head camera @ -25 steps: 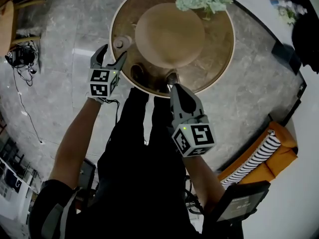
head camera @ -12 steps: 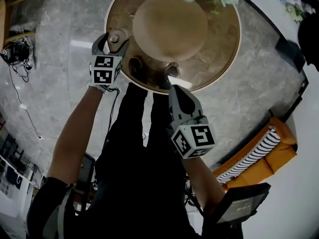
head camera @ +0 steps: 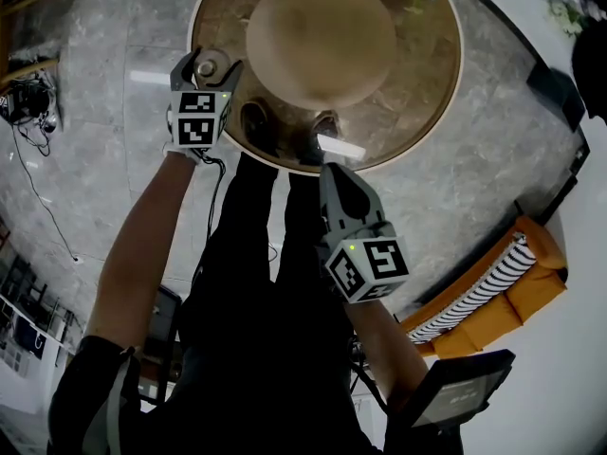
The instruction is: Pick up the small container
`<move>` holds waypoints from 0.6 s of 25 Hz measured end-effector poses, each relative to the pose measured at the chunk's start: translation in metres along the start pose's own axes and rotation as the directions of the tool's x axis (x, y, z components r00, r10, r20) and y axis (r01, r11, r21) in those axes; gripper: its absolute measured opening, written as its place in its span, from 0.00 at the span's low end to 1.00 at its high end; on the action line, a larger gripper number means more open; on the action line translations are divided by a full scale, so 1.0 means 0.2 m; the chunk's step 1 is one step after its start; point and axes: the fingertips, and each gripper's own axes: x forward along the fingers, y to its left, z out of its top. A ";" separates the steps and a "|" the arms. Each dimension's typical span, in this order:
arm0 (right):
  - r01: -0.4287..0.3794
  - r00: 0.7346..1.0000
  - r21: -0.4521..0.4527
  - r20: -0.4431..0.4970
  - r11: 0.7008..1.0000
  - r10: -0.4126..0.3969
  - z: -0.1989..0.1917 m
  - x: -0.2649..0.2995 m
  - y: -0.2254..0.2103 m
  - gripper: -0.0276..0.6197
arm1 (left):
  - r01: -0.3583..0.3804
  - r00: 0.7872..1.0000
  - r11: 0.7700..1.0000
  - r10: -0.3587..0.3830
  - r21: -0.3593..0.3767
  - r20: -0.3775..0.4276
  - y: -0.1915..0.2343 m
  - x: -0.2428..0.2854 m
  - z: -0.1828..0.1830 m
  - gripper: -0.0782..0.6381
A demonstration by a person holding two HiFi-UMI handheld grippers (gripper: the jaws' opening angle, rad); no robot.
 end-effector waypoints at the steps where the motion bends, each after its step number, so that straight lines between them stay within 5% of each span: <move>1: 0.001 1.000 0.001 -0.005 1.000 -0.001 -0.01 0.00 -0.01 0.05 | -0.003 1.000 1.000 0.003 -0.005 0.001 0.00 0.01 0.00 0.58; 15: 0.011 1.000 0.008 -0.002 1.000 -0.011 -0.04 -0.04 -0.02 0.05 | -0.018 0.999 1.000 0.017 -0.005 -0.051 0.00 0.02 -0.01 0.58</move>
